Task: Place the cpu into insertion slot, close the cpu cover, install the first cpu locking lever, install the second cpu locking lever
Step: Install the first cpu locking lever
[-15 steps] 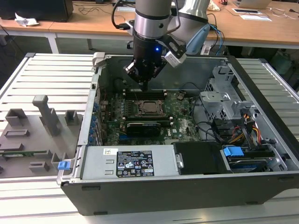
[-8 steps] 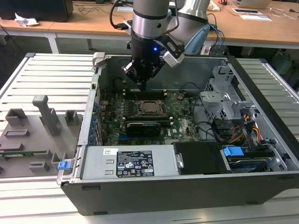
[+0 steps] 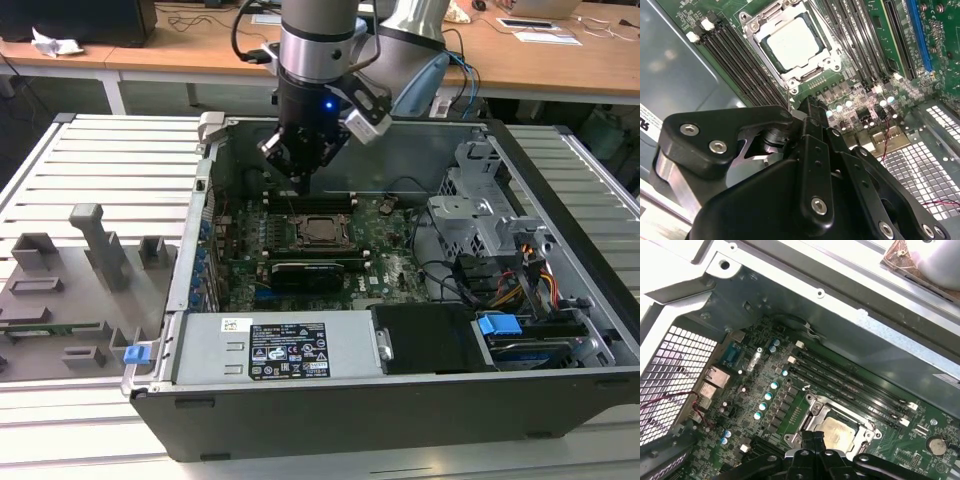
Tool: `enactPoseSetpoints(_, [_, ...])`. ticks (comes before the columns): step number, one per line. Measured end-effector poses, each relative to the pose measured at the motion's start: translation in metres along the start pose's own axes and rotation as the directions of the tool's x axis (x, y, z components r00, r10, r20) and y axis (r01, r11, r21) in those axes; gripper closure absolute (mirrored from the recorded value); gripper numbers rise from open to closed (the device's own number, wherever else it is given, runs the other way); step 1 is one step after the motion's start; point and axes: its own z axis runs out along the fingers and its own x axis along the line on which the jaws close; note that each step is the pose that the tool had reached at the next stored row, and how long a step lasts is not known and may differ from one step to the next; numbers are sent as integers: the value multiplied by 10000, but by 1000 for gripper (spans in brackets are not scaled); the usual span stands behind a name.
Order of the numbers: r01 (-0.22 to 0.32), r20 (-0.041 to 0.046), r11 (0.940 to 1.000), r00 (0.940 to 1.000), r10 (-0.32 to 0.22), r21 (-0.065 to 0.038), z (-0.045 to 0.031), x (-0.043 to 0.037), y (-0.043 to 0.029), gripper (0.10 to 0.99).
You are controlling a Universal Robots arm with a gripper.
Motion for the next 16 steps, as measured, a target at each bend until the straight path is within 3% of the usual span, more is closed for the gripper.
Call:
enactPoseSetpoints(10, [0, 0, 10000, 10000, 0, 0, 2, 44, 23, 980])
enactPoseSetpoints(16, [-47, 2, 10000, 10000, 47, -1, 5, 114, 61, 980])
